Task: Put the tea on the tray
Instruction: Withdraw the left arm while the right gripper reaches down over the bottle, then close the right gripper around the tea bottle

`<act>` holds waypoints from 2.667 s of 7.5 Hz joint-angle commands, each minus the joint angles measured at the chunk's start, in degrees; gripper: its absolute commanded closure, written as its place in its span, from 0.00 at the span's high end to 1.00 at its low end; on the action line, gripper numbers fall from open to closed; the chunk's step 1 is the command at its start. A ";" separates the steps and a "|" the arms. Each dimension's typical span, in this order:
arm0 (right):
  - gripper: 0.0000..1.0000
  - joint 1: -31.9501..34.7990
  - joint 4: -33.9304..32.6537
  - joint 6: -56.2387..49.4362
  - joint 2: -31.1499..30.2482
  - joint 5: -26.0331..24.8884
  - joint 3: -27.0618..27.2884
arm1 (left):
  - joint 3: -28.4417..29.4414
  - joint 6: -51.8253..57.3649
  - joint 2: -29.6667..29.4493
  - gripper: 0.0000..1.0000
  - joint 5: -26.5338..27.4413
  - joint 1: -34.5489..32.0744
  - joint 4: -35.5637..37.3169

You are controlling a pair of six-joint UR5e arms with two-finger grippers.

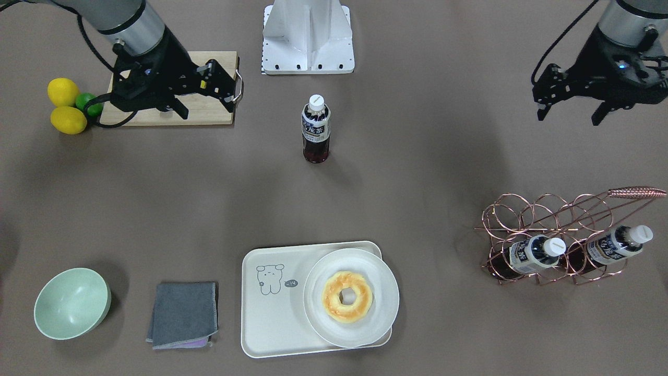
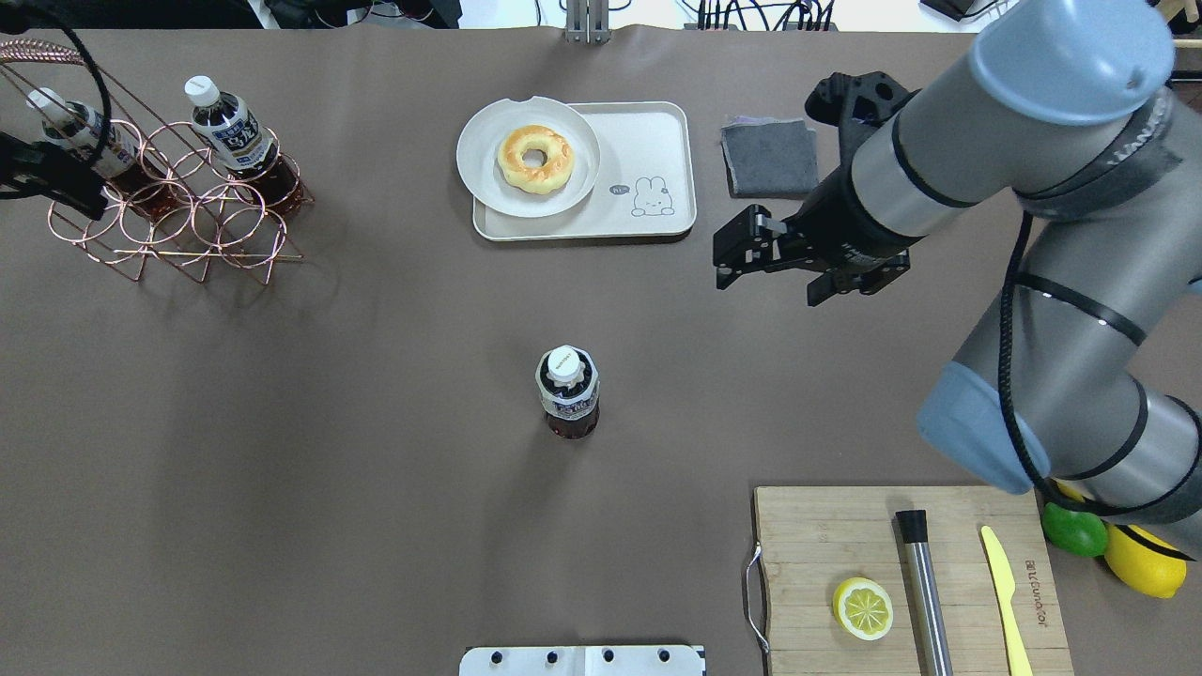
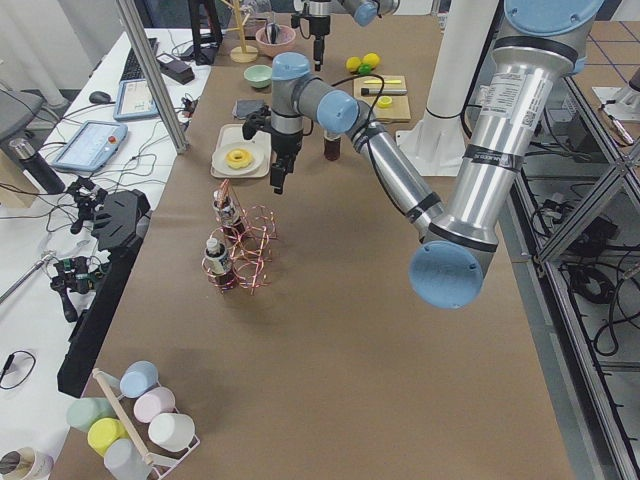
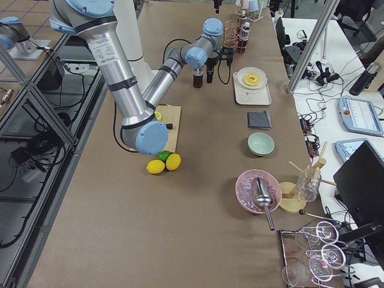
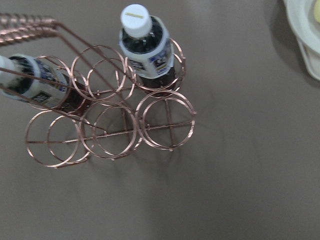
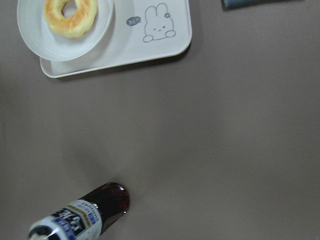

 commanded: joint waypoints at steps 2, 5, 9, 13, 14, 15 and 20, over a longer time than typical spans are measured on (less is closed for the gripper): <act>0.98 -11.77 -15.02 8.06 14.14 -12.74 0.22 | 9.24 12.85 7.78 0.96 -5.84 -8.14 -13.65; 0.97 -17.59 -15.23 11.49 19.24 -19.88 -4.50 | 9.96 18.73 11.11 0.96 -5.94 -10.86 -14.55; 0.86 -18.92 -15.23 7.13 24.44 -22.27 -13.64 | 9.78 19.01 12.44 0.97 -5.94 -11.31 -15.43; 0.59 -18.92 -15.32 6.40 24.28 -22.88 -14.55 | 10.40 18.66 13.76 0.97 -6.03 -11.31 -18.25; 0.51 -18.92 -15.23 6.40 24.45 -22.89 -15.07 | 10.49 18.66 13.67 0.97 -6.03 -11.31 -18.25; 0.41 -18.92 -15.23 6.40 24.71 -22.89 -15.25 | 10.83 18.57 13.58 0.97 -6.03 -11.31 -18.33; 0.00 -13.24 -17.06 -2.17 25.41 -21.58 -15.51 | 10.84 18.57 12.97 0.97 -6.03 -11.22 -18.33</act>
